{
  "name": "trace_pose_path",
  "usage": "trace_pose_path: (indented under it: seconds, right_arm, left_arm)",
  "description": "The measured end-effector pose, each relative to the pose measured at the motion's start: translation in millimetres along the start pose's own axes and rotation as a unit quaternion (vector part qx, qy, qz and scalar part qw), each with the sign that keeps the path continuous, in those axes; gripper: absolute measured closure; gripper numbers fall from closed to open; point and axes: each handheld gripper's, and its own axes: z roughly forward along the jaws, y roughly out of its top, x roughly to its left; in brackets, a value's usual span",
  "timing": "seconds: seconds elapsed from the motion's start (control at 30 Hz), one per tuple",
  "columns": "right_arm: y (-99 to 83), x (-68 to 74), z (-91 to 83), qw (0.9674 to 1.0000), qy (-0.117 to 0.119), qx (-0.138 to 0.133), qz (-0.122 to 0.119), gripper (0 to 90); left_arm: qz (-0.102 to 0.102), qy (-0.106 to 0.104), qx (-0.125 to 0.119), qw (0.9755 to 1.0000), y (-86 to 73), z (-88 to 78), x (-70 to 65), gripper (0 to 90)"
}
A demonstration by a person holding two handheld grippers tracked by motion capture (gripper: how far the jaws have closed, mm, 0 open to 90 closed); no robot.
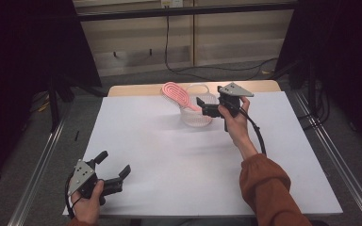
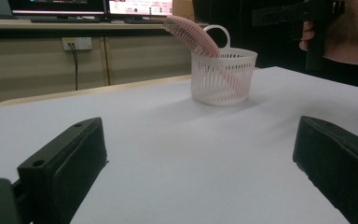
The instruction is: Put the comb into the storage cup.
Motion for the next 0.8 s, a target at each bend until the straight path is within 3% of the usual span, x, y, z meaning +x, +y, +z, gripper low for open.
trace_pose_path:
  seconds: [0.47, 0.57, 0.67, 0.8]
  right_arm:
    - [-2.4, -0.2, -17.7, 0.9999, -0.009, -0.008, -0.001, 4.1]
    - [-2.4, -1.4, -23.5, 0.9996, -0.021, -0.013, -0.012, 4.0]
    - [-3.7, -3.4, -29.1, 0.9996, -0.021, -0.017, -0.01, 3.9]
    - [-5.3, -2.8, -38.2, 0.9991, -0.024, -0.024, -0.025, 3.4]
  left_arm:
    - [-0.001, 0.007, 0.0, 1.0, -0.1, -0.2, 0.0, 2.9]
    - [0.0, 0.006, -0.001, 1.0, 0.1, -0.3, -0.1, 2.8]
    - [-0.002, 0.006, -0.002, 1.0, 0.0, -0.2, -0.2, 2.7]
    - [-0.001, 0.004, -0.001, 1.0, 0.0, 0.2, 0.1, 2.7]
